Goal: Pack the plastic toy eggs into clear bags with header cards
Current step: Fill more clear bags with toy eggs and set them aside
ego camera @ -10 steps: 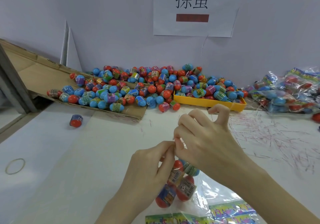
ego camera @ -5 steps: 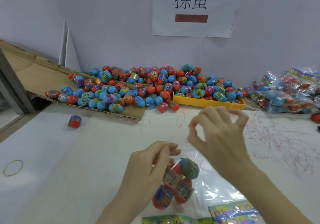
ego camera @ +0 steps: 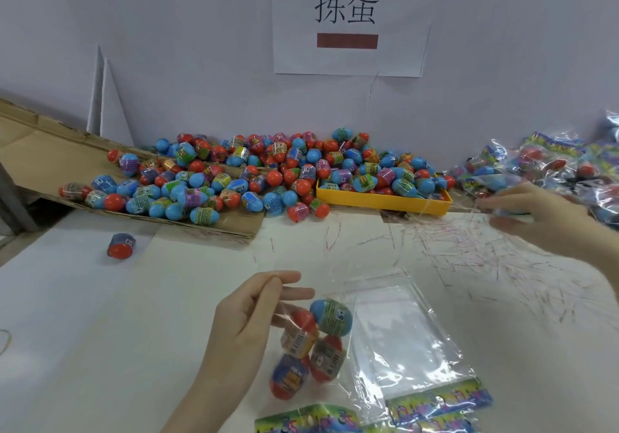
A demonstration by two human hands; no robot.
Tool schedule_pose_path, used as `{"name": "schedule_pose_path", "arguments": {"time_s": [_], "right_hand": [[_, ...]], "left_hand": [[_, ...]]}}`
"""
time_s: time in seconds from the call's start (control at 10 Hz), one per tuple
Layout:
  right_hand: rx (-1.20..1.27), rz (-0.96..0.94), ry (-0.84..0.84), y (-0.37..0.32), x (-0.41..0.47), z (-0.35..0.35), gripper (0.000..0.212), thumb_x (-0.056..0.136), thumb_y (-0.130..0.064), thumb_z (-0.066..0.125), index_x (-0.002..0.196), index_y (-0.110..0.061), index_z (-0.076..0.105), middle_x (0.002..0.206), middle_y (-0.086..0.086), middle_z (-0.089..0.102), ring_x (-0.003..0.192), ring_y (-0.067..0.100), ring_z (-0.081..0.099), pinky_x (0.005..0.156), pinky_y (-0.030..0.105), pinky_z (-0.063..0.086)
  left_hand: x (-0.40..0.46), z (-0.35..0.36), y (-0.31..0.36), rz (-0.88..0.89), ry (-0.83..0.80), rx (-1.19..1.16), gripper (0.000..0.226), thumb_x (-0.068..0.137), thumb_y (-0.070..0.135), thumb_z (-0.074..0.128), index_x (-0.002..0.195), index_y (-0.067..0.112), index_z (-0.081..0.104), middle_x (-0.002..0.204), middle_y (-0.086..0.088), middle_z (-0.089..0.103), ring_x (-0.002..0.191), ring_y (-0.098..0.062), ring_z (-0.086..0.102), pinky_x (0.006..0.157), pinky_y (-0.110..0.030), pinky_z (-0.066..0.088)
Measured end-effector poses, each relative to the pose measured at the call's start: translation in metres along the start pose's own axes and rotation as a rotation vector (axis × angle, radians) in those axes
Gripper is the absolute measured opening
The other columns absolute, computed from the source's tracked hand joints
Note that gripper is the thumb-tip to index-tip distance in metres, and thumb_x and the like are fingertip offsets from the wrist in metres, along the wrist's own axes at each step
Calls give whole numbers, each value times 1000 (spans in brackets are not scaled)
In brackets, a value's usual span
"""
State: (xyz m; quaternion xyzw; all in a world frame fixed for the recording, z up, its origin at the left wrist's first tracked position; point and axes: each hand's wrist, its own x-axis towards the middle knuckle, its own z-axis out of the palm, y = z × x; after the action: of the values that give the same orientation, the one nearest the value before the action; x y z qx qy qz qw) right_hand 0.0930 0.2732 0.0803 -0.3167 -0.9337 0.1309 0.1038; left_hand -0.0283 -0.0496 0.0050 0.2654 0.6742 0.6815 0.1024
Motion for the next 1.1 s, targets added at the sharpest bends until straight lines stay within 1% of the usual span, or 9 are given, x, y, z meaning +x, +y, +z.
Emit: {"name": "schedule_pose_path", "arguments": {"time_s": [0.1,0.3,0.4,0.5,0.6,0.7,0.8,0.9,1.1], "right_hand": [[578,-313,-122,-9,-13,-17,38,77,-25,67,113,-38,62,116,-8,63,102,11,61,81,40,53],[88,-83,-46,-9,9,18,45,73,-30,73,112,-44,57,129,-4,55,119,17,49,99,52,38],[320,-261,255,-2,7,14,33,66,4,69,56,-28,65,85,-3,65,86,20,61,69,28,53],[-162,-236,451,-13,3,32,30,63,9,71,48,-16,64,78,-1,61,92,33,51,83,44,28],[-142,-306,324,-26,0,38,25,76,-41,59,79,-22,75,108,-9,56,116,22,37,96,45,6],[118,-358,9,-16,2,25,96,58,-91,24,127,-31,52,143,-5,37,135,20,24,108,58,1],[1089,-223,-306,-29,-3,13,79,80,-73,30,138,-20,41,138,15,45,121,41,45,95,71,23],[799,226,-221,-35,10,19,74,88,-59,41,145,-17,19,150,16,24,134,38,29,107,62,14],[786,8,-87,-37,13,7,43,91,-42,42,126,-19,54,135,16,49,113,34,55,98,54,41]], "left_hand": [[1,1,1,-9,-2,1,32,94,2,36,88,14,65,77,5,75,62,-14,69,55,-18,52],[5,1,2,-48,-16,-13,32,95,2,36,88,13,65,76,3,75,61,-14,69,54,-18,52],[4,1,1,-66,1,-23,31,95,2,36,88,12,65,76,2,75,60,-14,68,54,-18,53],[5,-1,1,-65,2,-27,31,95,3,36,88,12,65,76,2,75,60,-14,68,54,-18,52],[6,0,1,-72,14,-41,32,95,2,36,87,12,65,75,1,75,60,-14,68,53,-18,52],[6,1,1,-81,1,-33,33,95,2,36,87,12,65,75,2,75,60,-14,68,53,-17,52],[7,0,2,-88,5,-45,33,95,2,35,87,12,66,75,1,75,61,-14,69,53,-16,52],[8,0,3,-89,11,-53,32,95,2,36,87,11,66,75,0,75,61,-14,69,53,-16,52],[8,0,1,-113,22,-61,32,95,3,36,87,10,66,73,-2,74,59,-15,68,53,-17,52]]}}
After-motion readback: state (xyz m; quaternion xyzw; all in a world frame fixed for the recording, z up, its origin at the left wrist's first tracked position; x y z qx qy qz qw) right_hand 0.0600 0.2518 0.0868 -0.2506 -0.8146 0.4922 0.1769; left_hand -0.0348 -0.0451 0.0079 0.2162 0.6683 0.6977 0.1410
